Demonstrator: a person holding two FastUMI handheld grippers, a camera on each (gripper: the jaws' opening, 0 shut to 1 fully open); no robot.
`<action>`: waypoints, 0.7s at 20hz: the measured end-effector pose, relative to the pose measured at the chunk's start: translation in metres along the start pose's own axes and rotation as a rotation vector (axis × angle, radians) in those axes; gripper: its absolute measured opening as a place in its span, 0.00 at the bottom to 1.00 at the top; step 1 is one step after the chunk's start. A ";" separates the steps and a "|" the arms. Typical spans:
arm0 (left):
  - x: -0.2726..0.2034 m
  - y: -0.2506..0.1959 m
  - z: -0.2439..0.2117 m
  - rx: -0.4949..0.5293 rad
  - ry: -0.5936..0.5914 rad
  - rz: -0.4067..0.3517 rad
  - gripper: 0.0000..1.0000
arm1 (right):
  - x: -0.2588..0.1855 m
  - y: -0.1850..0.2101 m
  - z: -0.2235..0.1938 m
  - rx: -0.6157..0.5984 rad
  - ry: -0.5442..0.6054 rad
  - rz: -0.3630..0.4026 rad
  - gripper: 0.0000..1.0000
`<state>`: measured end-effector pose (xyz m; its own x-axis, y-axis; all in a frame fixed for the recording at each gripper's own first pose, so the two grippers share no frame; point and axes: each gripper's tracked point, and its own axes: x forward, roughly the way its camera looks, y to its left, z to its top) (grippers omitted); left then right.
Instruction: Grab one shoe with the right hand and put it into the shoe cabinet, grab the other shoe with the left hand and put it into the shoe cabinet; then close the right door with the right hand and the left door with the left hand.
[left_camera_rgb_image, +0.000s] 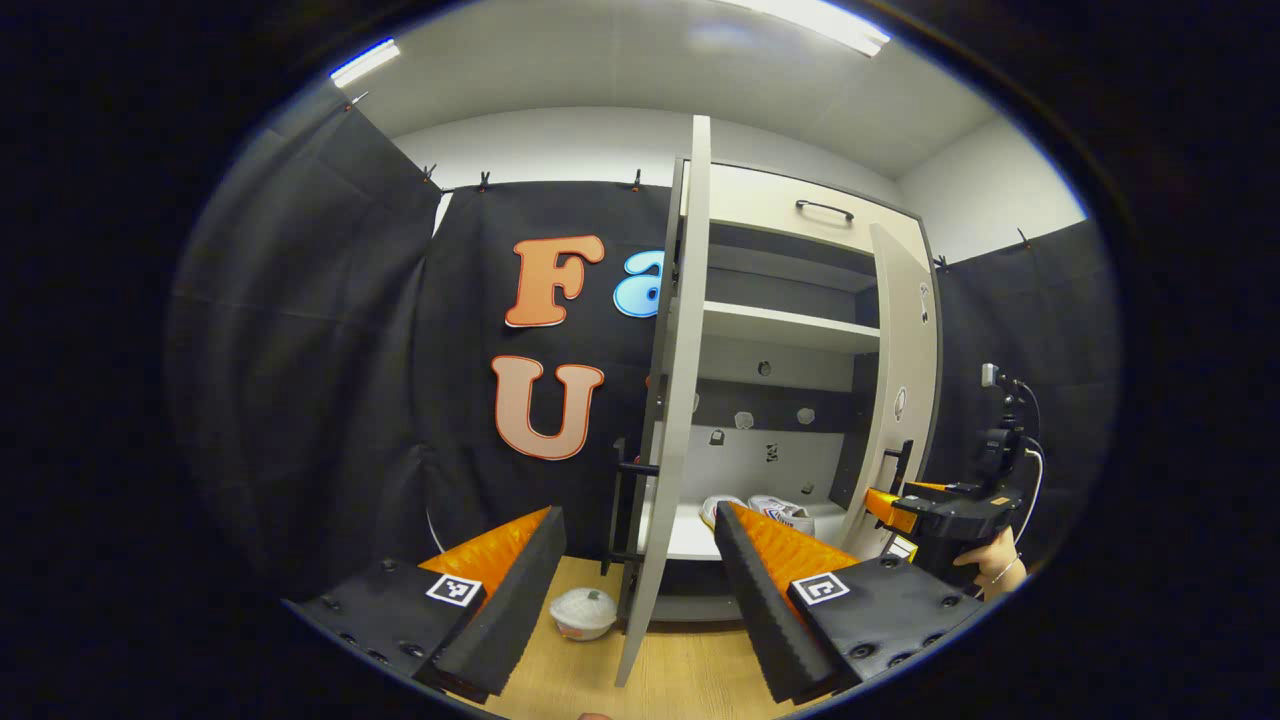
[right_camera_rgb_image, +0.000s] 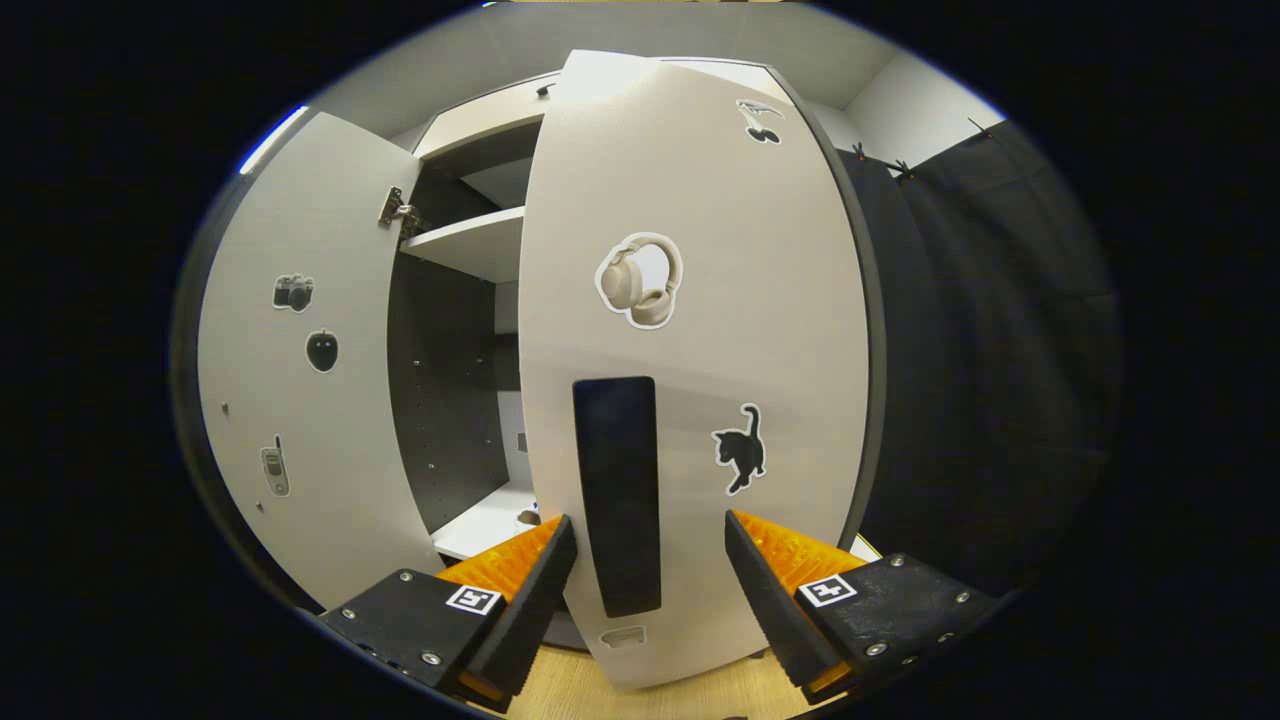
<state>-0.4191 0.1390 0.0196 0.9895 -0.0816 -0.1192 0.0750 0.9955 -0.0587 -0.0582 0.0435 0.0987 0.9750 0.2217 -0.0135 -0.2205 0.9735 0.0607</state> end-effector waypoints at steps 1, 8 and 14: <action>0.000 0.005 -0.001 -0.002 0.002 0.004 0.97 | 0.009 0.002 0.000 0.010 0.002 -0.009 0.92; 0.032 0.028 -0.021 -0.016 0.026 0.003 0.94 | 0.041 0.009 0.003 -0.029 -0.010 -0.074 0.92; 0.061 0.033 -0.046 -0.002 0.076 -0.002 0.97 | 0.043 0.011 0.000 -0.032 0.001 -0.089 0.92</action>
<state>-0.3622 0.1643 -0.0348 0.9772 -0.0869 -0.1939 0.0764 0.9952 -0.0606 -0.0190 0.0636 0.0992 0.9908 0.1338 -0.0181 -0.1333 0.9907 0.0270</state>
